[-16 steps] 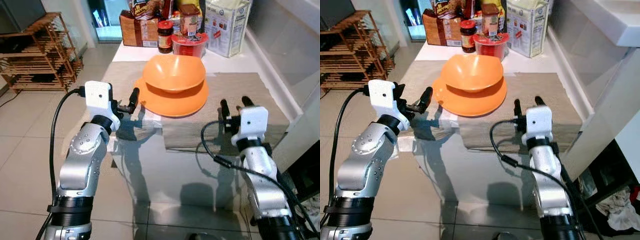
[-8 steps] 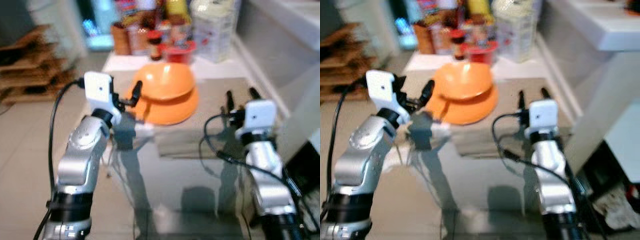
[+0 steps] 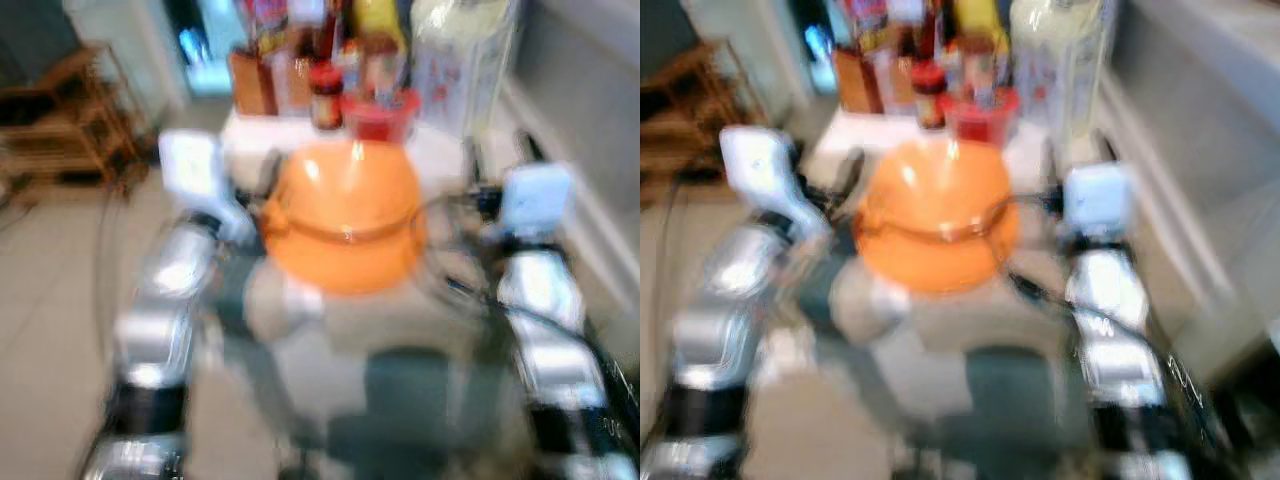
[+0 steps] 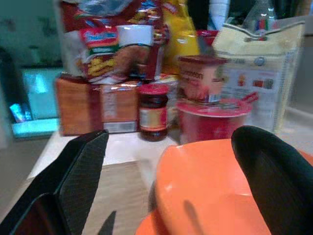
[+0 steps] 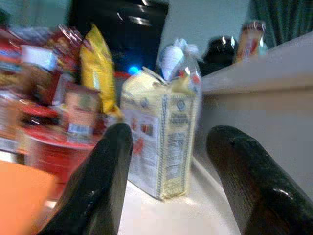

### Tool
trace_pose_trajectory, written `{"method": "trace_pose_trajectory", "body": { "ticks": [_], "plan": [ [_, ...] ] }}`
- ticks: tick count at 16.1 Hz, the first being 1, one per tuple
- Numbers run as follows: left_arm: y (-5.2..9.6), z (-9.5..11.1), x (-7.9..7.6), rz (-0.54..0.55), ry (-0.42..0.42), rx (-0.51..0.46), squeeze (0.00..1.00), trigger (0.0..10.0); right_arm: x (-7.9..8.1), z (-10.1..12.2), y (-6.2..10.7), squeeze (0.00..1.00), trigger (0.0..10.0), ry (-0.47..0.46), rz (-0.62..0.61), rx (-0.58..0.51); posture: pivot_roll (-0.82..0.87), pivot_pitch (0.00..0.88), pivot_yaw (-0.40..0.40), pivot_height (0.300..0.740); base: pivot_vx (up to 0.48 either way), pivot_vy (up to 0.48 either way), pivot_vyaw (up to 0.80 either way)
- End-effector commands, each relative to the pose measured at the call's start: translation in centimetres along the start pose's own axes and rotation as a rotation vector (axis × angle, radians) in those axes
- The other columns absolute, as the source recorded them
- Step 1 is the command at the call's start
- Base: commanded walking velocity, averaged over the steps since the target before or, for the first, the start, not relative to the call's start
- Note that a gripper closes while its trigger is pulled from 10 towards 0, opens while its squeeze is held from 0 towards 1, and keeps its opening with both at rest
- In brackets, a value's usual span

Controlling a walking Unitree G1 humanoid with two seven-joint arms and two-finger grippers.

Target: Setting the table

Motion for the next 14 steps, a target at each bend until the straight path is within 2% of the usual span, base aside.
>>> {"method": "trace_pose_trajectory", "body": {
  "ticks": [1, 4, 6, 8, 10, 12, 14],
  "plan": [
    [0.4, 0.7, 1.3, 0.045, -0.029, -0.021, 0.0, 10.0, 1.4, 0.8, -0.3, 0.0, 10.0, -0.025, 0.034, -0.03, -0.12, 0.0, 0.072, 0.74, 0.0, 0.0, 0.0],
    [0.3, 0.5, 0.8, 0.011, -0.022, -0.005, 0.0, 10.0, 1.6, 1.0, -0.3, 0.0, 10.0, -0.024, 0.034, -0.038, -0.12, 0.0, 0.069, 0.74, 0.0, 0.0, 0.0],
    [-0.3, -0.4, 1.7, 0.014, 0.017, 0.078, 0.0, 10.0, 1.6, 1.0, -0.3, 0.0, 10.0, -0.024, 0.033, -0.039, -0.11, 0.0, 0.068, 0.74, 0.0, 0.0, 0.0],
    [-1.5, -1.3, 3.2, 0.013, 0.088, 0.175, 0.0, 10.0, 1.8, 1.0, -0.3, 0.0, 10.0, -0.027, 0.035, -0.039, -0.11, 0.0, 0.076, 0.74, 0.0, 0.0, 0.0],
    [-2.8, -1.8, 3.9, 0.043, 0.214, 0.253, 0.0, 10.0, 1.7, 1.1, -0.3, 0.0, 10.0, -0.023, 0.026, -0.045, -0.12, 0.0, 0.082, 0.74, 0.0, 0.0, 0.0],
    [-3.8, -2.9, 3.2, 0.02, 0.34, 0.363, 0.0, 10.0, 1.5, 1.4, -0.1, 0.0, 10.0, -0.008, 0.025, -0.057, -0.13, 0.0, 0.082, 0.74, 0.0, 0.0, 0.0],
    [-4.2, -3.8, 2.9, 0.013, 0.415, 0.42, 0.0, 10.0, 1.2, 1.4, 0.1, 0.0, 10.0, -0.002, 0.022, -0.054, -0.14, 0.0, 0.084, 0.74, 0.0, 0.0, 0.0]
  ]
}}
Point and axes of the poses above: a point about 5 cm out from each wrist's last joint towards the gripper, its own y axis pointing back from the gripper into the wrist, its own z axis along the axis of the wrist's last joint, x = y × z, the point moved 4 cm from there along -y, pointing out of the wrist towards the gripper, and after that the axes turned 4 degrees about -y, right-handed, at the moved point
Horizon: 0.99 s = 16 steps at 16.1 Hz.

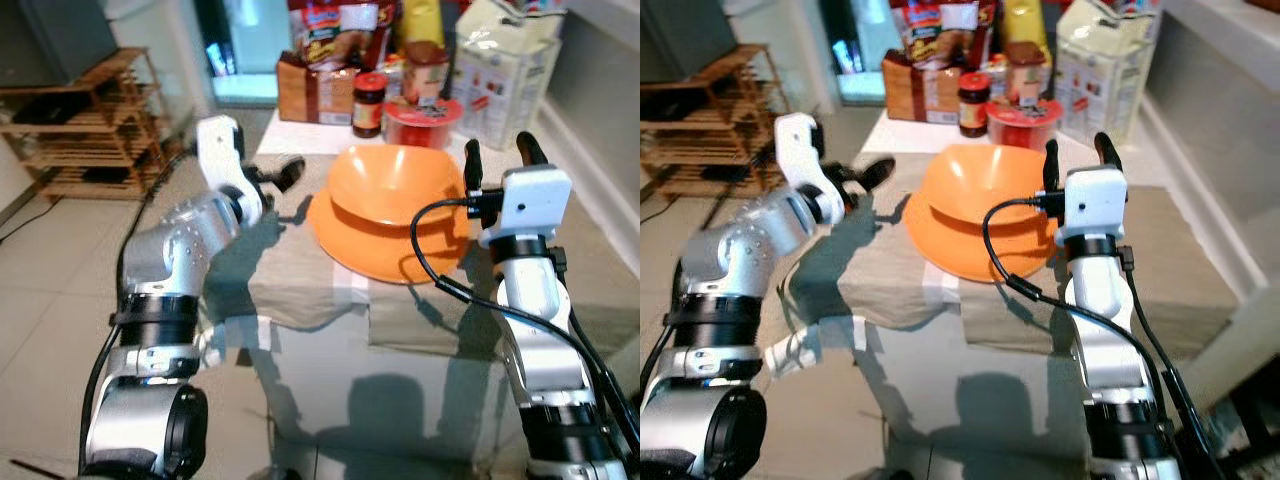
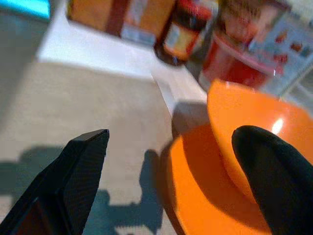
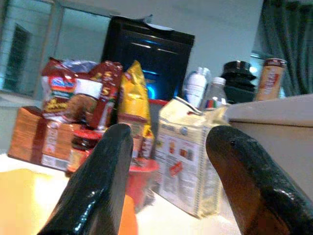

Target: Setting the table

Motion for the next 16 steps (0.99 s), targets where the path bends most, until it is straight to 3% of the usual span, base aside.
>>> {"method": "trace_pose_trajectory", "body": {
  "ticks": [1, 2, 4, 7, 10, 16],
  "plan": [
    [-0.3, 0.3, 0.0, -0.01, 0.056, 0.023, 0.0, 10.0, -0.3, 0.5, 0.1, 0.0, 10.0, 0.008, -0.005, -0.016, -0.15, 0.0, 0.085, 0.74, 0.0, 0.0, 0.0],
    [-1.0, -0.2, -0.5, -0.046, 0.151, 0.076, 0.0, 10.0, -0.5, 0.1, 0.8, 0.0, 10.0, 0.015, -0.004, 0.006, -0.16, 0.0, 0.089, 0.74, 0.0, 0.0, 0.0],
    [-1.4, 0.0, -1.4, -0.082, 0.222, 0.102, 0.0, 10.0, -0.5, -0.1, 1.4, 0.0, 10.0, 0.016, -0.004, 0.021, -0.17, 0.0, 0.096, 0.74, 0.0, 0.0, 0.0],
    [-1.7, 1.7, -2.8, -0.132, 0.318, 0.062, 0.0, 10.0, -0.5, -0.2, 1.9, 0.0, 10.0, 0.016, -0.005, 0.033, -0.18, 0.0, 0.095, 0.74, 0.0, 0.0, 0.0],
    [-2.1, 1.8, -3.7, -0.144, 0.316, 0.077, 0.0, 10.0, -0.2, -0.3, 1.9, 0.0, 10.0, 0.015, 0.007, 0.042, -0.18, 0.0, 0.093, 0.74, 0.0, 0.0, 0.0],
    [-2.4, -0.1, -2.9, -0.075, 0.245, 0.151, 0.0, 10.0, 0.1, -0.4, 2.2, 0.0, 10.0, 0.011, 0.011, 0.052, -0.17, 0.0, 0.102, 0.74, 0.0, 0.0, 0.0]
  ]
}}
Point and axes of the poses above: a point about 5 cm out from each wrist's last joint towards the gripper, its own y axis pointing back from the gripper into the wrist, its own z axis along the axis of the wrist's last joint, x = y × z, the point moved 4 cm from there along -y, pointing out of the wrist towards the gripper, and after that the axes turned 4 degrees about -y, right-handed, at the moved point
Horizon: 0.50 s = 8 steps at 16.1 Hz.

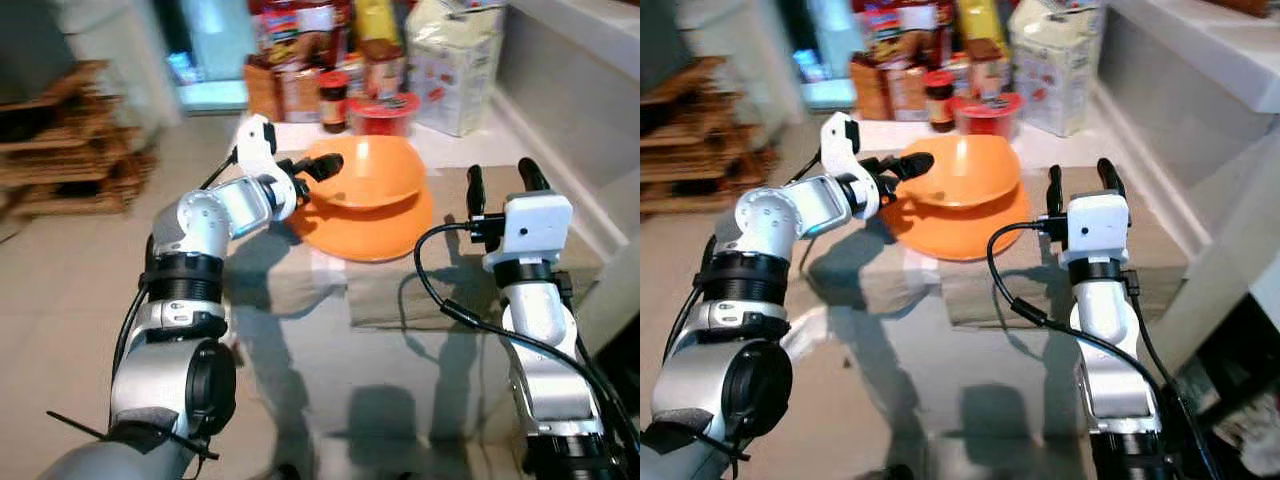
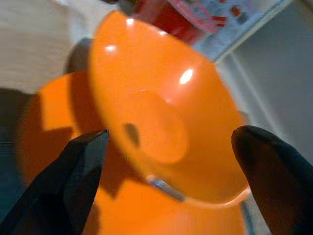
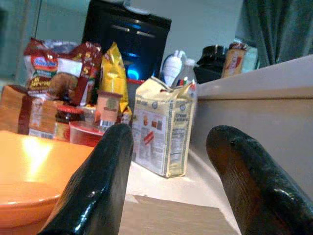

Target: Setting the table

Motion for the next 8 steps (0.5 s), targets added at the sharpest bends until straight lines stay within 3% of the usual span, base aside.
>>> {"method": "trace_pose_trajectory", "body": {
  "ticks": [1, 4, 5, 8],
  "plan": [
    [-0.1, 0.4, 0.1, 0.031, -0.031, -0.011, 0.0, 10.0, -0.2, 0.2, 0.4, 0.0, 10.0, 0.003, -0.007, -0.001, -0.17, 0.0, 0.102, 0.74, 0.0, 0.0, 0.0],
    [0.4, 3.1, -1.4, -0.013, -0.05, -0.114, 0.0, 10.0, -0.2, 0.1, 0.5, 0.0, 10.0, 0.004, -0.005, 0.006, -0.17, 0.0, 0.099, 0.74, 0.0, 0.0, 0.0],
    [0.5, 3.2, -1.6, -0.015, -0.057, -0.106, 0.0, 10.0, -0.1, 0.1, 0.5, 0.0, 10.0, 0.003, -0.003, 0.007, -0.17, 0.0, 0.099, 0.74, 0.0, 0.0, 0.0],
    [-0.1, 1.9, -0.3, 0.035, -0.05, -0.077, 0.0, 10.0, -0.1, 0.2, 0.5, 0.0, 10.0, 0.005, 0.0, 0.005, -0.18, 0.0, 0.101, 0.74, 0.0, 0.0, 0.0]
  ]
}}
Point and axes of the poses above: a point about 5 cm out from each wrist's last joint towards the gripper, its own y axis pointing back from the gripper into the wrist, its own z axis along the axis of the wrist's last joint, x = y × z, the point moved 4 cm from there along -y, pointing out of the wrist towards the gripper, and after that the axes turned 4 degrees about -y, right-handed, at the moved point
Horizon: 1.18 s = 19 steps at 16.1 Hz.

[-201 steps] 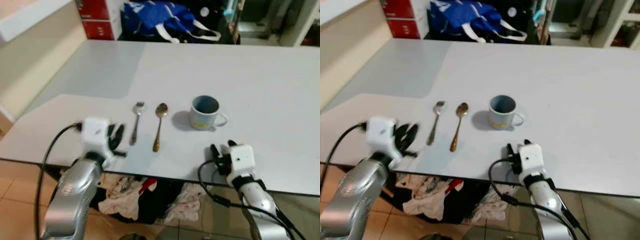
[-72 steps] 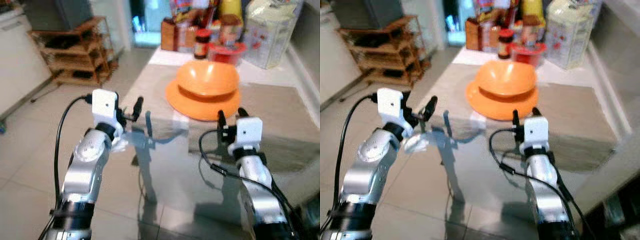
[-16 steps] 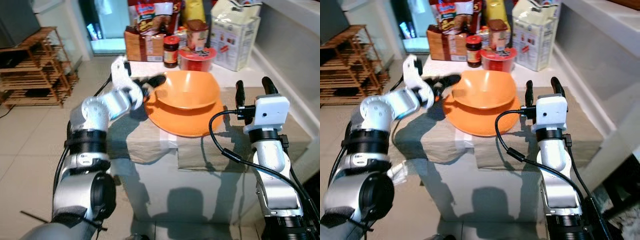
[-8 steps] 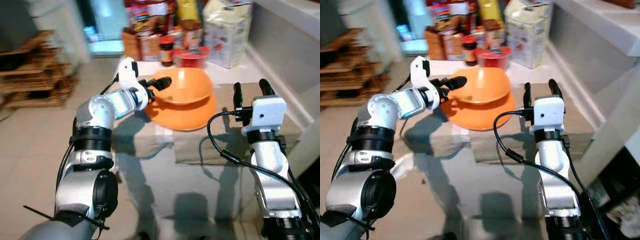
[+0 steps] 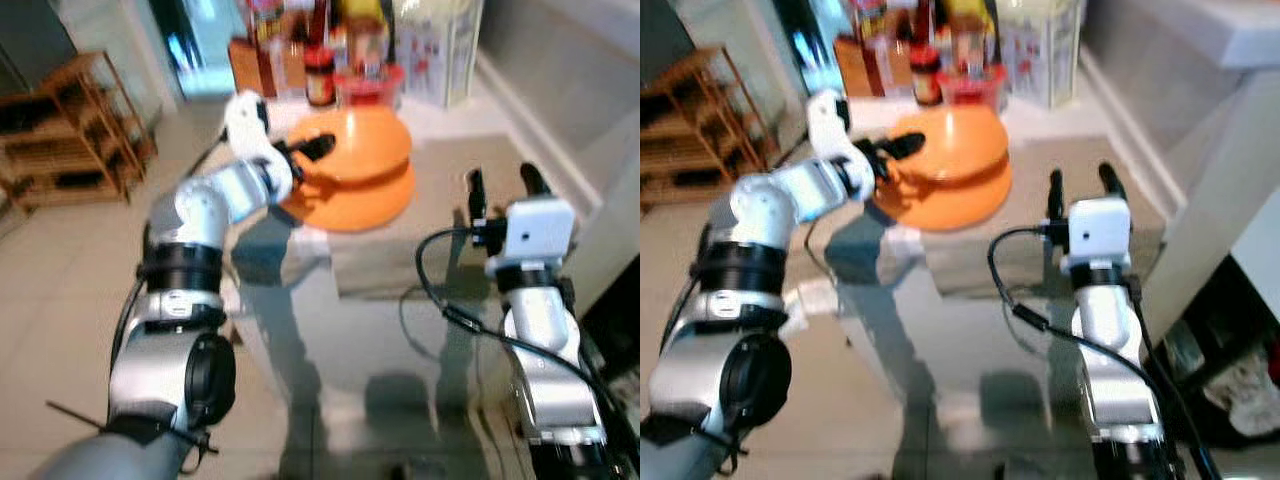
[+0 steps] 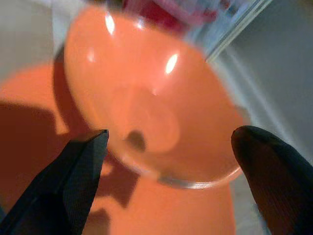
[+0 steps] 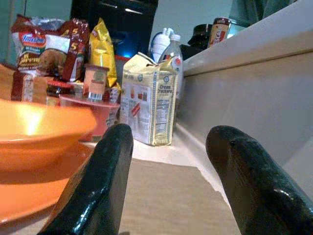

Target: Setting the table

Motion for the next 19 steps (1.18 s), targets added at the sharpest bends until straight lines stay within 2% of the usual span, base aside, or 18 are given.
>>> {"method": "trace_pose_trajectory", "body": {
  "ticks": [1, 3, 7, 11, 12, 13, 14, 15, 16, 17, 19],
  "plan": [
    [0.0, -0.4, 0.9, 0.033, -0.008, 0.013, 0.0, 10.0, 0.2, 0.4, 0.0, 0.0, 10.0, 0.001, 0.01, -0.012, -0.18, 0.0, 0.103, 0.74, 0.0, 0.0, 0.0],
    [-0.1, -0.8, 1.0, 0.038, -0.01, 0.02, 0.0, 10.0, 0.2, 0.4, 0.1, 0.0, 10.0, 0.005, 0.009, -0.01, -0.19, 0.0, 0.104, 0.74, 0.0, 0.0, 0.0],
    [0.0, 0.2, -0.1, -0.007, -0.115, -0.046, 0.0, 10.0, 0.1, 0.4, 0.1, 0.0, 10.0, 0.008, 0.011, -0.009, -0.19, 0.0, 0.097, 0.74, 0.0, 0.0, 0.0],
    [0.0, 0.9, -0.8, -0.033, -0.138, -0.094, 0.0, 10.0, 0.2, 0.4, 0.2, 0.0, 10.0, 0.008, 0.015, -0.007, -0.19, 0.0, 0.096, 0.74, 0.0, 0.0, 0.0],
    [0.4, 1.7, -1.0, -0.037, -0.206, -0.142, 0.0, 10.0, 0.2, 0.3, 0.2, 0.0, 10.0, 0.006, 0.016, -0.005, -0.18, 0.0, 0.093, 0.74, 0.0, 0.0, 0.0],
    [1.7, 3.5, -1.1, -0.005, -0.382, -0.271, 0.0, 10.0, 0.3, 0.4, 0.2, 0.0, 10.0, 0.002, 0.015, -0.01, -0.18, 0.0, 0.093, 0.74, 0.0, 0.0, 0.0],
    [2.6, 4.3, -1.3, -0.002, -0.452, -0.342, 0.0, 10.0, 0.3, 0.5, 0.2, 0.0, 10.0, 0.001, 0.014, -0.014, -0.18, 0.0, 0.093, 0.74, 0.0, 0.0, 0.0],
    [4.2, 5.1, -1.7, 0.009, -0.607, -0.442, 0.0, 10.0, 0.1, 0.5, 0.3, 0.0, 10.0, 0.004, 0.01, -0.016, -0.18, 0.0, 0.093, 0.74, 0.0, 0.0, 0.0],
    [5.7, 4.3, -1.7, 0.001, -0.681, -0.473, 0.0, 10.0, -0.1, 0.1, 0.6, 0.0, 10.0, -0.002, 0.003, 0.0, -0.17, 0.0, 0.092, 0.74, 0.0, 0.0, 0.0],
    [7.5, 2.2, -1.3, -0.016, -0.788, -0.471, 0.0, 10.0, 0.0, -0.3, 1.1, 0.0, 10.0, -0.017, 0.003, 0.02, -0.17, 0.0, 0.095, 0.74, 0.0, 0.0, 0.0],
    [9.3, -0.4, 0.3, 0.005, -0.827, -0.418, 0.0, 10.0, -0.1, -0.7, 1.3, 0.0, 10.0, -0.022, -0.002, 0.028, -0.15, 0.0, 0.104, 0.74, 0.0, 0.0, 0.0]
  ]
}}
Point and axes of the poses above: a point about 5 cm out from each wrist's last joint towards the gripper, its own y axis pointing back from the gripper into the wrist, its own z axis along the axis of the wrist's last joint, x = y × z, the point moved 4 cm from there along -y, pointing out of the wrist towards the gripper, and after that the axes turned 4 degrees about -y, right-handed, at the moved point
